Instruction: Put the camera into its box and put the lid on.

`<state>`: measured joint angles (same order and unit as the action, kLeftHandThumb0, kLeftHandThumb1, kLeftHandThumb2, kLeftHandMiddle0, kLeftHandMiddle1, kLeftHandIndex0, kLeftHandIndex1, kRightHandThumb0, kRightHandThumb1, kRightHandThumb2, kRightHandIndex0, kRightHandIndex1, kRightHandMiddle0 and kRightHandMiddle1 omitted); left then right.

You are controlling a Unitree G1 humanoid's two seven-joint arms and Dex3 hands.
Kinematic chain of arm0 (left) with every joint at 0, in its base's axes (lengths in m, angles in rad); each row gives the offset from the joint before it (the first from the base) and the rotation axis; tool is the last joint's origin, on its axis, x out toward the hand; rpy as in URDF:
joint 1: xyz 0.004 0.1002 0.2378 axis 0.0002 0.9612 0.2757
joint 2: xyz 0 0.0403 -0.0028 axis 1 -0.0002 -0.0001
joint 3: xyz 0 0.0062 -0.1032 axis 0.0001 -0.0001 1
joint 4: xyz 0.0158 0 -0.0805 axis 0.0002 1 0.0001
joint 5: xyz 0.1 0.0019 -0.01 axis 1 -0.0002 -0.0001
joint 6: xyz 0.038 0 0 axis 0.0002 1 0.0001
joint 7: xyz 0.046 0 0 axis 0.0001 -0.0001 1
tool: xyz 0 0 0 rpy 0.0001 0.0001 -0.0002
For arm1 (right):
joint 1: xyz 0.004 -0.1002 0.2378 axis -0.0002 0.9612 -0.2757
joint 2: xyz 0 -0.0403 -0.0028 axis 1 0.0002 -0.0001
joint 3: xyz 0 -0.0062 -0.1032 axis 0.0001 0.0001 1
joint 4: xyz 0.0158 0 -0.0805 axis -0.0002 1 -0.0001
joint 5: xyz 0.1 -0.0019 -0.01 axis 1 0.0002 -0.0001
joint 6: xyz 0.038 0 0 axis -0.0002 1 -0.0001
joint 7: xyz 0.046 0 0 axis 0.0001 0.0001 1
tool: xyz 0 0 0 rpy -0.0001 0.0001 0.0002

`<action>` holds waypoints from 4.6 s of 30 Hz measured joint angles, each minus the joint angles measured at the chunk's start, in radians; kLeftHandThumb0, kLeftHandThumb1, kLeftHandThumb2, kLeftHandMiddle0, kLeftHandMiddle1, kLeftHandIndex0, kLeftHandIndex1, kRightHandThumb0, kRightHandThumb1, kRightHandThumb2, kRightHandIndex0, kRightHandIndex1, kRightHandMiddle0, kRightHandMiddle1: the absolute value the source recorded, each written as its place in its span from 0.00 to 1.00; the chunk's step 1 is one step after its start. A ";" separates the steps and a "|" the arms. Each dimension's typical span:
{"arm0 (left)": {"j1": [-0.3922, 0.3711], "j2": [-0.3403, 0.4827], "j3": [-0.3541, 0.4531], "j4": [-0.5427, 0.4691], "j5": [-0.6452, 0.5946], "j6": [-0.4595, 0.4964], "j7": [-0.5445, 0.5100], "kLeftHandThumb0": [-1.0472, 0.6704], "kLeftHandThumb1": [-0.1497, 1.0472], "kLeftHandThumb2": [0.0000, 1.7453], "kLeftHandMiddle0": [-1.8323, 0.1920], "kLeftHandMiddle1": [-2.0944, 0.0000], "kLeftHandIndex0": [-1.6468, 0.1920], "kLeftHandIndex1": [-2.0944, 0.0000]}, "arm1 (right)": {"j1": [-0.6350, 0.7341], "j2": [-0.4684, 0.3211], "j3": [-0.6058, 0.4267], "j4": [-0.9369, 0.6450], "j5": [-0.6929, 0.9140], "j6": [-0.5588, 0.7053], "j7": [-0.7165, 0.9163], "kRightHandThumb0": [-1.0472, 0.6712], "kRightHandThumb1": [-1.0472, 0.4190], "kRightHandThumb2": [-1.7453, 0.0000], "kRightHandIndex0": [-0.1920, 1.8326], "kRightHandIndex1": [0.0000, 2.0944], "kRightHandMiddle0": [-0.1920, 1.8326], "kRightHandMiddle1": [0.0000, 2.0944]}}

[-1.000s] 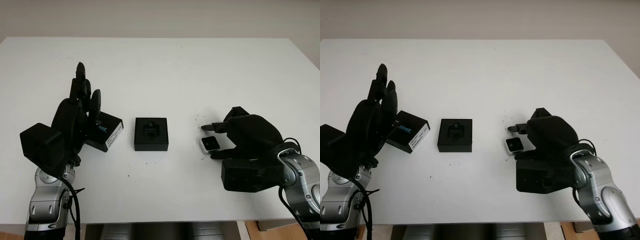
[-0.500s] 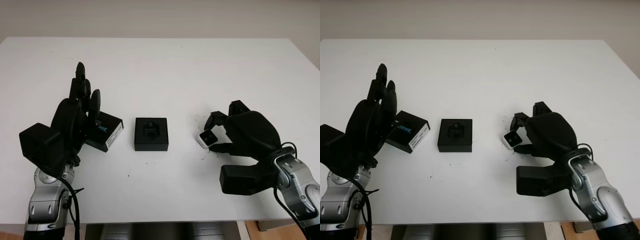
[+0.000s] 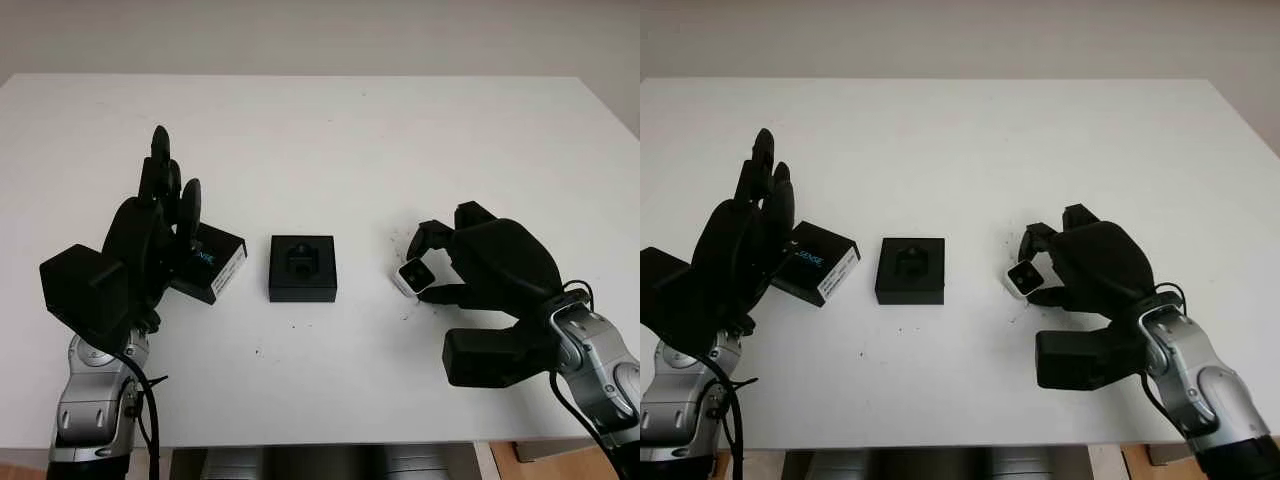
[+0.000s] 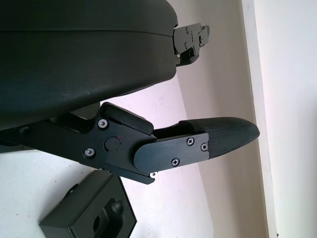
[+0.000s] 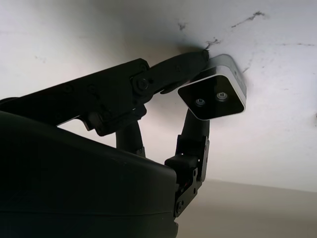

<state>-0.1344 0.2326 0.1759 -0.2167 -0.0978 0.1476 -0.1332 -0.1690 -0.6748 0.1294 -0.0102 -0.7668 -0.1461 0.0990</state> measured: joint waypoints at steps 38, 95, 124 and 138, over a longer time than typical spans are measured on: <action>0.000 0.001 0.000 -0.013 0.000 0.019 0.001 0.16 1.00 0.35 1.00 1.00 1.00 1.00 | -0.198 -0.133 -0.019 0.036 0.188 -0.119 0.251 0.27 0.14 0.97 0.17 0.33 0.30 0.07; 0.023 -0.009 -0.006 -0.062 0.007 0.050 0.020 0.15 1.00 0.34 1.00 1.00 1.00 1.00 | -0.564 -0.184 0.251 0.614 -0.161 -0.785 -0.195 0.37 0.14 0.97 0.24 0.53 0.35 0.28; 0.026 -0.017 -0.007 -0.073 0.018 0.064 0.026 0.15 1.00 0.34 1.00 1.00 1.00 1.00 | -0.625 -0.151 0.337 0.724 -0.239 -0.792 -0.355 0.42 0.07 0.97 0.25 0.75 0.34 0.53; 0.026 -0.017 -0.006 -0.073 0.016 0.064 0.022 0.15 1.00 0.34 1.00 1.00 1.00 1.00 | -0.644 -0.151 0.363 0.734 -0.276 -0.770 -0.398 0.40 0.10 0.97 0.19 0.95 0.34 0.60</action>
<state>-0.1082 0.2156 0.1696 -0.2902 -0.0816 0.2113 -0.1112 -0.8132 -0.8260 0.4922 0.7238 -1.0423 -0.9164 -0.2988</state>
